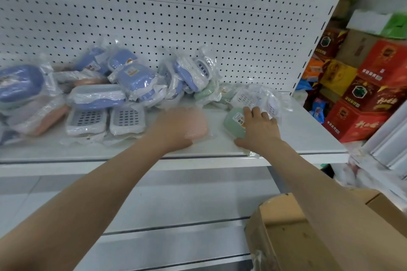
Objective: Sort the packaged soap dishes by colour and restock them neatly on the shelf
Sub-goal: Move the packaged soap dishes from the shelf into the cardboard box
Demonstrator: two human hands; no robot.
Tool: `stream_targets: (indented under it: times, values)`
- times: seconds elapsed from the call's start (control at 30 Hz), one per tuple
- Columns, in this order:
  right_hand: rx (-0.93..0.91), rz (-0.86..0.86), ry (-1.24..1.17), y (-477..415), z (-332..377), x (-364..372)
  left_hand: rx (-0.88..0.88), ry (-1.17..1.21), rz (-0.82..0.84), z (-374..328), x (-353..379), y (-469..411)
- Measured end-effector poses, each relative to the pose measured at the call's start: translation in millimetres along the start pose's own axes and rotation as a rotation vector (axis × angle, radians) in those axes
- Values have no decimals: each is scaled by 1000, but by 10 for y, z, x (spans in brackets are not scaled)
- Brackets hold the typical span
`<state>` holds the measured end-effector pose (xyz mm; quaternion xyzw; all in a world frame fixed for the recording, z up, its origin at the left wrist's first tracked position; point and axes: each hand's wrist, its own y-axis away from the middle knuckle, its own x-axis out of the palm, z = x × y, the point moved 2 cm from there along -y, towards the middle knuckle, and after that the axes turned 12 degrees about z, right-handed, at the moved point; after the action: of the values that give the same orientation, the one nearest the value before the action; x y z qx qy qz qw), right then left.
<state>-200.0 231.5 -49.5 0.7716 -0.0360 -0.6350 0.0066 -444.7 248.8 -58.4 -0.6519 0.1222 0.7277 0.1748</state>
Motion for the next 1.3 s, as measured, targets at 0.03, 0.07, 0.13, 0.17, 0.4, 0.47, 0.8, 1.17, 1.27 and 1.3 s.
stream_targets:
  times: [0.03,0.07,0.13,0.17,0.4,0.47,0.8,1.17,1.27,1.3]
  values:
    - [0,-8,-11,2,-2,-15,-8,13,-8,3,10,17]
    - [-2,-20,-22,7,-5,-43,-13,32,-21,6,-2,37]
    - [-20,-53,-47,19,9,-112,-33,70,-39,9,-42,105]
    - [-33,-72,-58,25,24,-150,-46,85,-55,18,-64,159]
    - [-220,-227,-187,183,460,-329,-153,181,-235,123,-133,956]
    - [-287,-240,-216,284,687,-321,-220,207,-240,154,-97,1241]
    - [-563,-310,-258,1095,2052,-260,-487,294,-250,730,219,2903]
    - [-843,-205,-294,2364,4518,-105,-789,314,-87,1846,683,5377]
    - [-903,-116,-316,2696,5167,48,-875,340,-23,2130,865,6017]
    - [-920,-83,-319,2783,5355,103,-901,353,-4,2211,926,6203]
